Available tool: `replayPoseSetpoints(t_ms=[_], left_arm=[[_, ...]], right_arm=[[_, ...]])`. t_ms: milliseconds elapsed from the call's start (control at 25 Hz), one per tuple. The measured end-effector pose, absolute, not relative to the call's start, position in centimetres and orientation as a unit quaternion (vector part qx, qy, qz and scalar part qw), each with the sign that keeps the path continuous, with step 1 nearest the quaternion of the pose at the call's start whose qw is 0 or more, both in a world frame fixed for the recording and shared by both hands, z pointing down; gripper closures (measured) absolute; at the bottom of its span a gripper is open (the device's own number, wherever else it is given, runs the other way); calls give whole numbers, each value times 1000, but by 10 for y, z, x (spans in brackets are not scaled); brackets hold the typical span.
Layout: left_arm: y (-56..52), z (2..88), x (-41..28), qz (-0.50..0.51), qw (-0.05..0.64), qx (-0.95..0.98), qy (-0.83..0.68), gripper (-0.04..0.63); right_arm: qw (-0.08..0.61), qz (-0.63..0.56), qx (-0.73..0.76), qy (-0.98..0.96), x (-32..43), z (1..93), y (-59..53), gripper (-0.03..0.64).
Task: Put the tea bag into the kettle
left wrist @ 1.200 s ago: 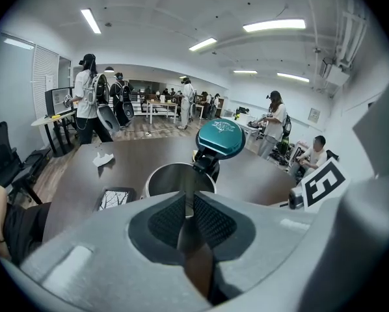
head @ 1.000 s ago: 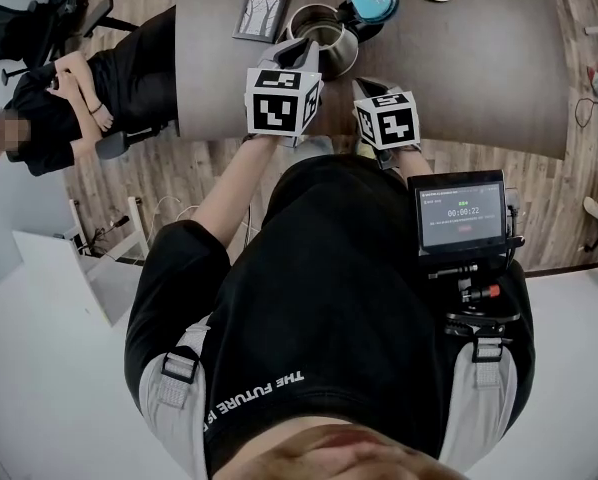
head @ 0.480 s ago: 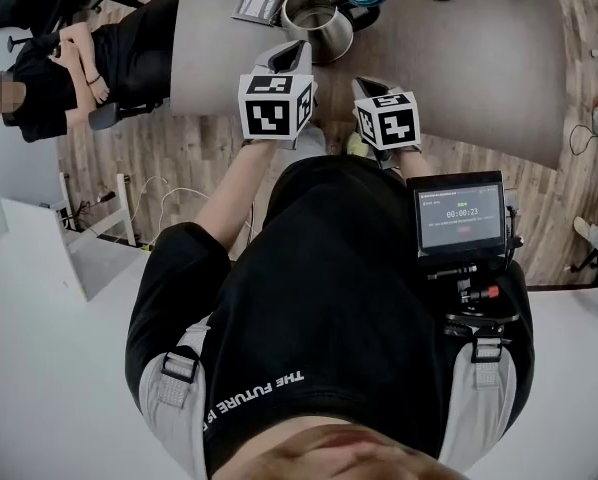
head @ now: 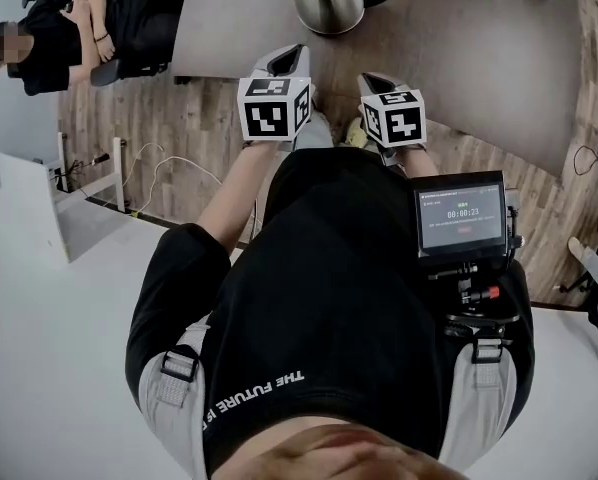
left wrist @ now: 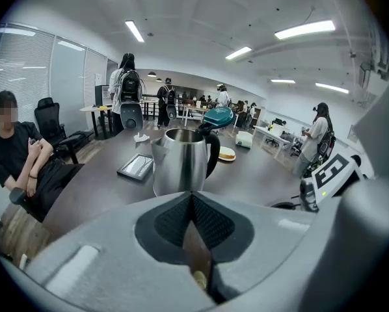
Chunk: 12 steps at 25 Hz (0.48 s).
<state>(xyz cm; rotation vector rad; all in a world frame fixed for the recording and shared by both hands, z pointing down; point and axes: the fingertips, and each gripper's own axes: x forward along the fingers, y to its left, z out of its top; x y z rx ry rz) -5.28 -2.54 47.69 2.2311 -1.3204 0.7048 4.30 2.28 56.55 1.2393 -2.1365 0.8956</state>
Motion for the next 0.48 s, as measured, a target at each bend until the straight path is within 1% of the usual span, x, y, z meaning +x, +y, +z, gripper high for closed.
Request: replayPoseSetpoints(t_ms=[480], left_arm=[[-14, 484, -61, 253, 231, 805, -484, 591]], right_arm=[[253, 329, 451, -790, 34, 568, 29, 611]])
